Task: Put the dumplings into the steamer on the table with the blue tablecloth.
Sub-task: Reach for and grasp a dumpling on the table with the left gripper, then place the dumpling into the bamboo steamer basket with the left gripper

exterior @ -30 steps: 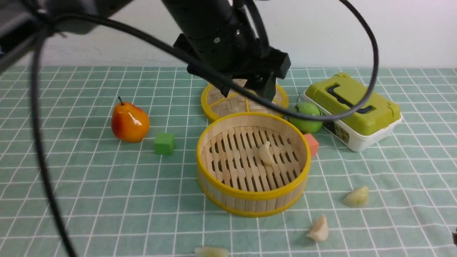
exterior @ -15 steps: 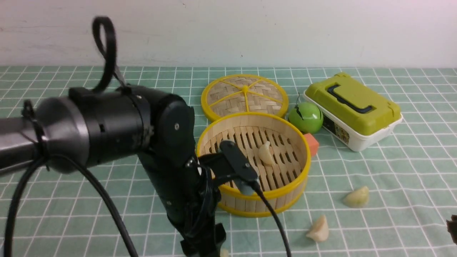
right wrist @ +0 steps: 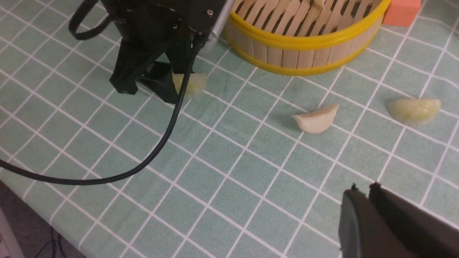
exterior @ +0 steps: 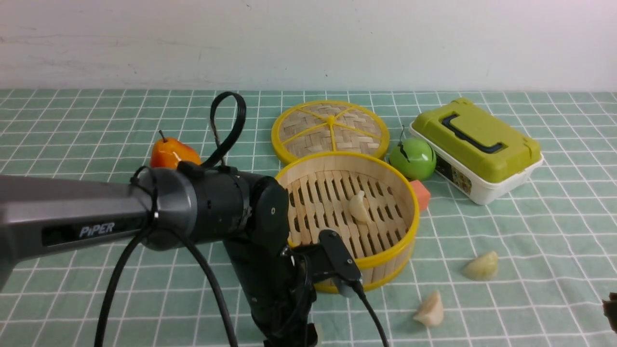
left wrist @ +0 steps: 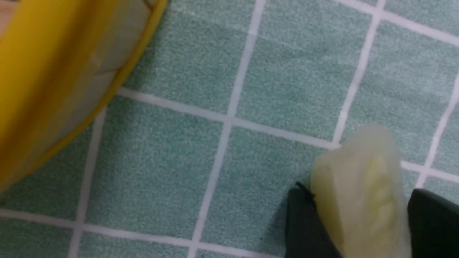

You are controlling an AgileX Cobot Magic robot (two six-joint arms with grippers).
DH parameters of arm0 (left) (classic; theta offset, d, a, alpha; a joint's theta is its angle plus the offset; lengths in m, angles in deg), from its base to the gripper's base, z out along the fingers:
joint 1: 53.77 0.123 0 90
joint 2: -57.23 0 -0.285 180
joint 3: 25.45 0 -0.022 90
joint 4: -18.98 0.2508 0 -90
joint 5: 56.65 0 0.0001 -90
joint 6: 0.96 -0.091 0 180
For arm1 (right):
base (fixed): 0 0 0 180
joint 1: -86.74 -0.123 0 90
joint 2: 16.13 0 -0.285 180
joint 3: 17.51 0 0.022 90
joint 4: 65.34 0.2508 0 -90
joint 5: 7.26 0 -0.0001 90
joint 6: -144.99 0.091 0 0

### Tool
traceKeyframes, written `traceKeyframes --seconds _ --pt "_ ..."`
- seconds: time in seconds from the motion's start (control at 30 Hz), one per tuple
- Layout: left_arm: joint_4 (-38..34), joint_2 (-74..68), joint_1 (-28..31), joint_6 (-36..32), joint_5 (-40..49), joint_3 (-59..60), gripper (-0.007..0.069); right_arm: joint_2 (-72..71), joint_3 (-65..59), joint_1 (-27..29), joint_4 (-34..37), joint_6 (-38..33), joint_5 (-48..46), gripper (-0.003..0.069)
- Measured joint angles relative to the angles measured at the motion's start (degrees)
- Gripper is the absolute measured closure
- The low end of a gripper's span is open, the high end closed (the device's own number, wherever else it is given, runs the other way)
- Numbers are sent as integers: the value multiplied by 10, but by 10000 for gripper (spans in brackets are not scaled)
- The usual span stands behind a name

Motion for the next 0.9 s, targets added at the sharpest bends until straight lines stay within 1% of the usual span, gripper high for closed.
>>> traceKeyframes --seconds 0.03,0.07,0.2,0.33,0.43,0.47,0.5,0.57,0.63,0.73,0.77,0.83,0.87,0.9 --pt "4 0 0 12 -1 -1 328 0 0 0 0 0 0 618" --pt "5 0 0 23 -2 0 341 0 0 0 -1 0 0 618" --pt "9 6 0 55 2 -1 341 0 0 0 -2 0 0 617" --pt "12 31 0 86 27 -21 342 0 0 0 -4 0 0 617" --pt "13 61 0 142 55 -69 342 0 0 0 -4 0 0 617" --pt "13 63 0 147 55 -73 342 0 0 0 -4 0 0 617" --pt "15 75 0 195 65 -108 344 0 0 0 -4 0 0 617" --pt "29 78 0 264 68 -158 345 0 0 0 -4 0 2 617" --pt "53 73 0 312 57 -191 345 0 0 0 -4 0 6 617" --pt "138 27 0 441 9 -256 345 0 0 0 -4 0 7 617" --pt "144 23 0 449 9 -260 345 0 0 0 -4 0 7 617" --pt "217 -43 0 546 4 -306 346 0 0 0 -4 0 -3 617" --pt "240 -70 0 575 13 -324 346 0 0 0 -4 0 -12 617" --pt "244 -76 0 580 15 -327 346 0 0 0 -4 0 -12 617"
